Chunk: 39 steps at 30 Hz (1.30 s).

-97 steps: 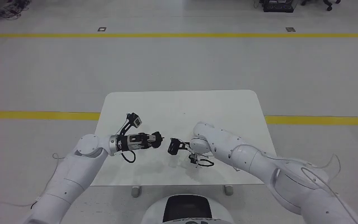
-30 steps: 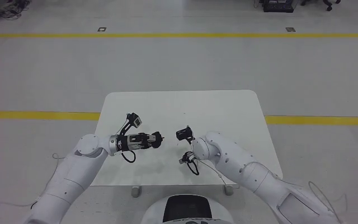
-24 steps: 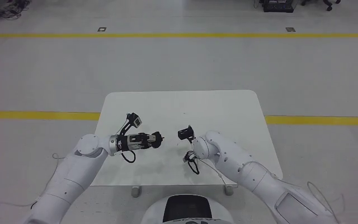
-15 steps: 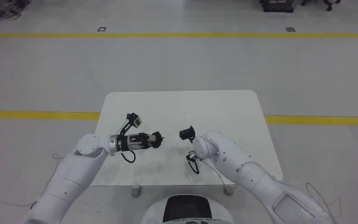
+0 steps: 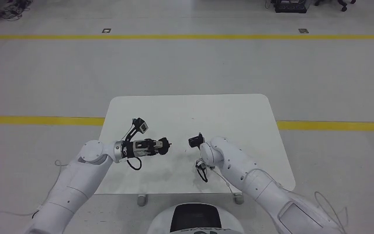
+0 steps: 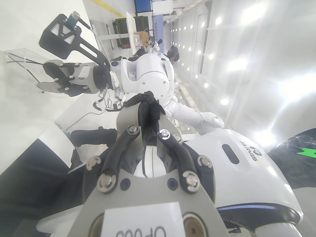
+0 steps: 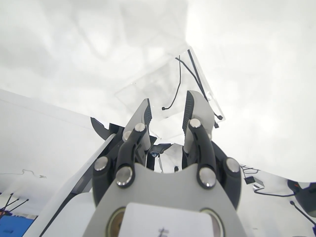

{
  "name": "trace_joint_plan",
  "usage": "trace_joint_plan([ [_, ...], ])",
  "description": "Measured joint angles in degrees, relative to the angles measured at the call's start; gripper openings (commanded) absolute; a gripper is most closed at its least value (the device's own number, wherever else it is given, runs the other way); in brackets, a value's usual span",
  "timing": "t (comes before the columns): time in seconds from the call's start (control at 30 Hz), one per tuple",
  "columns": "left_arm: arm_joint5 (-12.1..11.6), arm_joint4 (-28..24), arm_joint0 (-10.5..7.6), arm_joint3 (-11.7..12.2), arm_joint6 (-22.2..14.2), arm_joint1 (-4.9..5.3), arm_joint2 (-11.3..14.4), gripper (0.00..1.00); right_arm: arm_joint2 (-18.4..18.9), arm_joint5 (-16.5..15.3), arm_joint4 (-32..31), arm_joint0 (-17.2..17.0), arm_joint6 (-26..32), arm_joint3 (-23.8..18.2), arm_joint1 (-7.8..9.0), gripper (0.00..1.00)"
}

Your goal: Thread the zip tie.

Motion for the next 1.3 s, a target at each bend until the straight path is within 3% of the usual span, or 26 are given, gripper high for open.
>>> trace_joint_plan([
  [0.57,0.00,0.00,0.00,0.00,0.00,0.00,0.00,0.00,2.01,0.00,-3.45,0.17,-0.45,6.00,-3.77,0.25],
  [1.07,0.00,0.00,0.00,0.00,0.00,0.00,0.00,0.00,2.60,0.00,-4.00,0.82,-1.82,9.88,-5.50,0.23],
  [1.3,0.00,0.00,0.00,0.00,0.00,0.00,0.00,0.00,2.28,-0.36,-3.62,1.27,-2.48,11.27,-6.01,0.10],
])
